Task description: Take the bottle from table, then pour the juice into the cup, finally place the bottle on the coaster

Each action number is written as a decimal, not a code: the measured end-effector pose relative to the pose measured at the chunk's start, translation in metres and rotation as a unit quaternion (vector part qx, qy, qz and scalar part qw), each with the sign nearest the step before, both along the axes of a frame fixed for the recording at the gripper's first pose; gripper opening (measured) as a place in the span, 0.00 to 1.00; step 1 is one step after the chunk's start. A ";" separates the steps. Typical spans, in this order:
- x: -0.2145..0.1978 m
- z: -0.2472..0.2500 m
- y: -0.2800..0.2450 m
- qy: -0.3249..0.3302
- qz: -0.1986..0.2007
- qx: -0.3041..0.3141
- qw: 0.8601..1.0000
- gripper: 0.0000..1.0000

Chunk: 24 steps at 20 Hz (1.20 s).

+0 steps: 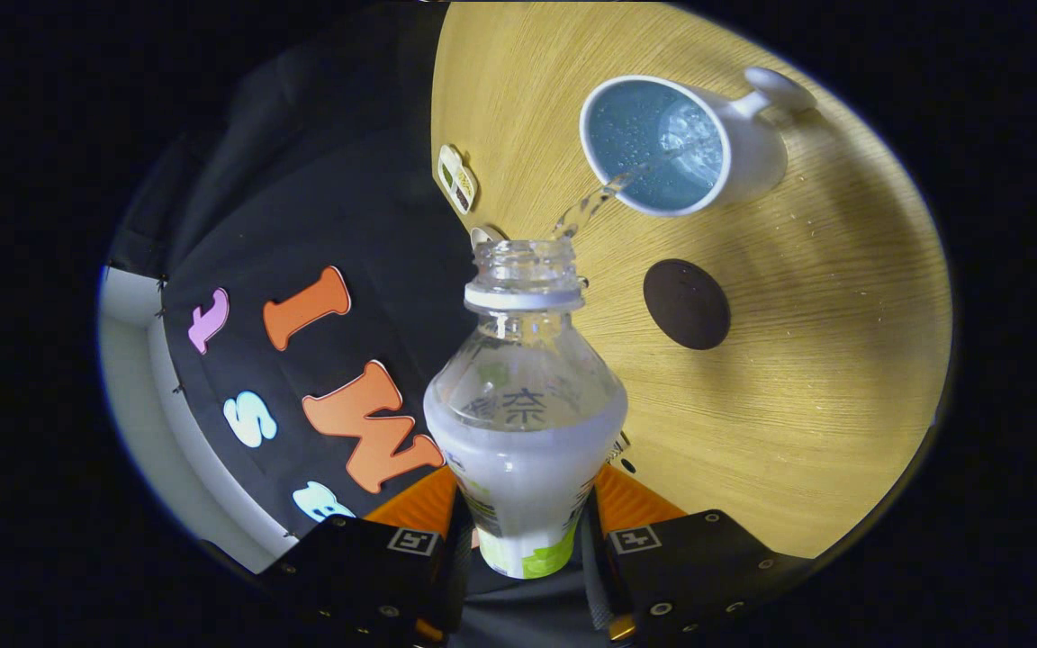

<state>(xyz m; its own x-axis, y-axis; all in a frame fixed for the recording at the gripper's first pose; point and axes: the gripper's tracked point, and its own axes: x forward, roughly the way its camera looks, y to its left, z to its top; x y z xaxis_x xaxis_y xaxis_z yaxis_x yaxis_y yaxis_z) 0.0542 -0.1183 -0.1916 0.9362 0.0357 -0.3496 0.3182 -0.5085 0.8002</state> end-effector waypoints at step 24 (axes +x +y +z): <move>0.004 0.001 -0.019 0.008 -0.027 0.072 0.997 0.54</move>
<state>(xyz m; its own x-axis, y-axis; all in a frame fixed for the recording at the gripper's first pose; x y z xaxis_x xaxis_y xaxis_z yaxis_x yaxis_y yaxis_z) 0.0580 -0.1373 -0.1902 0.9328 0.0372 -0.3585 0.2992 -0.6344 0.7127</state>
